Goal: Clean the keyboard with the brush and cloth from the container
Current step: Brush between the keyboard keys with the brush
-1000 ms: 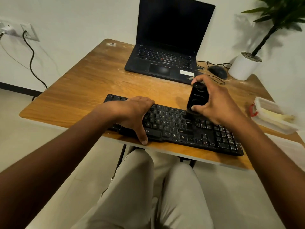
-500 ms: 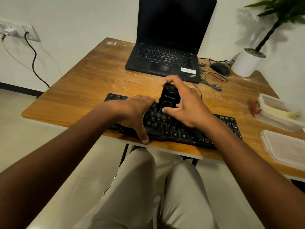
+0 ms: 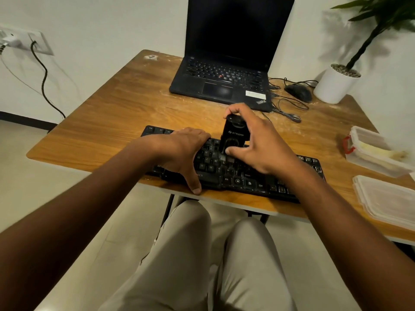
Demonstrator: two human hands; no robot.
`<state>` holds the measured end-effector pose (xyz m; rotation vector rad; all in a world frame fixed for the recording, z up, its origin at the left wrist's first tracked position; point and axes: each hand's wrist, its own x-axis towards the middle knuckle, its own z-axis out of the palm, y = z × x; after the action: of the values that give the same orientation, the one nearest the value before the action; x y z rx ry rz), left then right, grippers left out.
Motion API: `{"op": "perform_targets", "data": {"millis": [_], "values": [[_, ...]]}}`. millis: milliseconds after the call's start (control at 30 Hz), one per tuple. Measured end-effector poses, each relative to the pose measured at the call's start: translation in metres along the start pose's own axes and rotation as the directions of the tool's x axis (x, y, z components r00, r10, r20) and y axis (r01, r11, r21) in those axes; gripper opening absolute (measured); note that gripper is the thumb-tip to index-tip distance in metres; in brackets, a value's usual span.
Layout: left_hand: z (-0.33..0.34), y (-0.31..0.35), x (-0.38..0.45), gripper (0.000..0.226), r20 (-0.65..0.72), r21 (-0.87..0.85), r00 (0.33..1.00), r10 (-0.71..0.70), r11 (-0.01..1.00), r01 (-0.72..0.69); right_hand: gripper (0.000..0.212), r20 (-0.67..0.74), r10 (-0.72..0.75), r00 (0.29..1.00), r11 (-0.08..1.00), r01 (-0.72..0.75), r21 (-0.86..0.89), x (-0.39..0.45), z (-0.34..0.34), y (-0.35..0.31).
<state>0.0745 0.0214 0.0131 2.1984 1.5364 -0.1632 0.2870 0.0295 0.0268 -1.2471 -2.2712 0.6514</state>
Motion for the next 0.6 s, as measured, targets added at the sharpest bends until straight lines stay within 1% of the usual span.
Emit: {"op": "perform_targets", "data": {"millis": [167, 233, 300, 367, 467, 600], "values": [[-0.001, 0.001, 0.001, 0.129, 0.006, 0.001, 1.0, -0.006, 1.0, 0.006, 0.068, -0.195, -0.058, 0.979, 0.996, 0.045, -0.071, 0.006, 0.007, 0.02], [-0.001, 0.0, 0.002, 0.131, 0.008, 0.006, 1.0, 0.0, 1.0, 0.0, 0.066, -0.217, -0.09, 0.972, 0.99, 0.063, -0.128, -0.004, 0.007, 0.021], [0.0, -0.001, 0.003, 0.135, 0.014, 0.014, 1.0, 0.003, 1.0, -0.003, 0.064, -0.169, -0.123, 0.978, 0.982, 0.095, -0.162, -0.018, 0.007, 0.019], [0.001, -0.002, 0.004, 0.137, 0.011, 0.013, 1.0, 0.006, 1.0, -0.007, 0.062, -0.1, -0.138, 0.985, 0.979, 0.121, -0.161, -0.033, 0.007, 0.013], [0.002, -0.005, 0.006, 0.133, -0.002, 0.002, 1.0, 0.013, 1.0, -0.013, 0.064, 0.006, -0.109, 0.994, 0.985, 0.109, -0.132, -0.053, 0.001, -0.001], [0.003, -0.005, 0.006, 0.137, -0.003, 0.013, 1.0, 0.019, 1.0, -0.019, 0.068, 0.087, -0.004, 0.996, 0.996, -0.003, 0.085, -0.054, -0.018, -0.015]]}}
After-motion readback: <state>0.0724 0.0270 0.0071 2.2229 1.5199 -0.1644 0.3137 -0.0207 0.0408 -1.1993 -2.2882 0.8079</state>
